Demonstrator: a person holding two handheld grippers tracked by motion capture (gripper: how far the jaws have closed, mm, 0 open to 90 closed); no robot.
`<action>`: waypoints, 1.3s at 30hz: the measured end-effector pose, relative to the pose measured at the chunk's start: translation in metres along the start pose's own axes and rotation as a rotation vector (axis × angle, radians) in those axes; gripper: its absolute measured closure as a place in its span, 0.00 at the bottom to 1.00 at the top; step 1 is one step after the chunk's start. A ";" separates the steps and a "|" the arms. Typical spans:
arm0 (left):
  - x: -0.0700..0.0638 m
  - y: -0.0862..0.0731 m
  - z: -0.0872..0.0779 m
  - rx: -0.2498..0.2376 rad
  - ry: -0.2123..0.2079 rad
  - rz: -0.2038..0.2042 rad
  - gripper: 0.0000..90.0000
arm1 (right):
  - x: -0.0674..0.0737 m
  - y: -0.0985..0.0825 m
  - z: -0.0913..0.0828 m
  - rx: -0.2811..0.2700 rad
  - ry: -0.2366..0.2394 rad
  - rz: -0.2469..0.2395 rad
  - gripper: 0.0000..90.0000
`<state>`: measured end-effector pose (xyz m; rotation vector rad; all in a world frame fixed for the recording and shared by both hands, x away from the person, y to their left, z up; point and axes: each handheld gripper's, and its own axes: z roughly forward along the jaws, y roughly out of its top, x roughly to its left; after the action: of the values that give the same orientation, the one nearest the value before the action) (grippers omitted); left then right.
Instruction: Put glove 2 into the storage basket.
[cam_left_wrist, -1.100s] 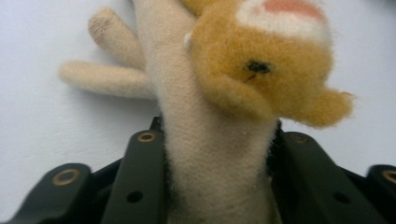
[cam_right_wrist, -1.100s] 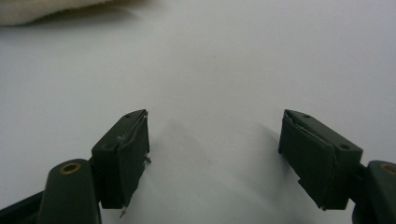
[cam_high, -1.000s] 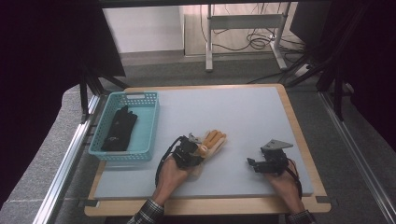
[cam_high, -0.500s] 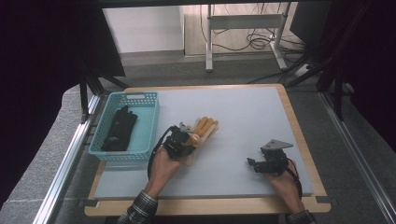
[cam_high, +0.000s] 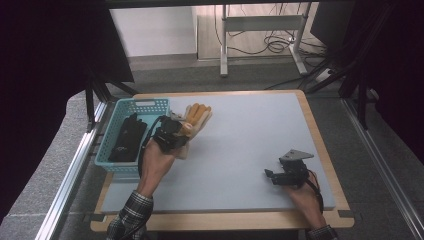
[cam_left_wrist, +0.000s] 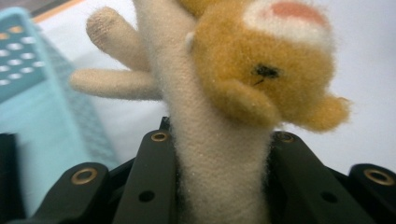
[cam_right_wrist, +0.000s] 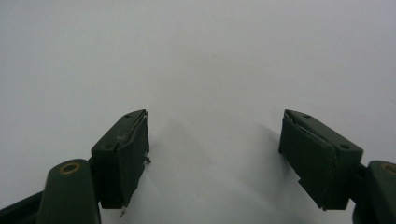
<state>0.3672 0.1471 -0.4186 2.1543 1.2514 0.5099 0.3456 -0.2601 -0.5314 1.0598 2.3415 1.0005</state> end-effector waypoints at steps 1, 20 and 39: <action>0.004 0.000 -0.002 -0.001 0.009 -0.009 0.81 | 0.000 0.000 0.000 0.000 0.000 0.000 0.26; 0.081 -0.018 -0.024 0.040 0.154 -0.162 0.81 | 0.000 0.000 0.000 0.000 0.000 0.001 0.26; 0.124 -0.039 0.011 0.163 0.197 -0.253 0.80 | 0.000 0.000 0.000 0.000 0.000 0.002 0.26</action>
<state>0.4085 0.2670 -0.4484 2.0726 1.7000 0.5368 0.3456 -0.2601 -0.5314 1.0626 2.3409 1.0010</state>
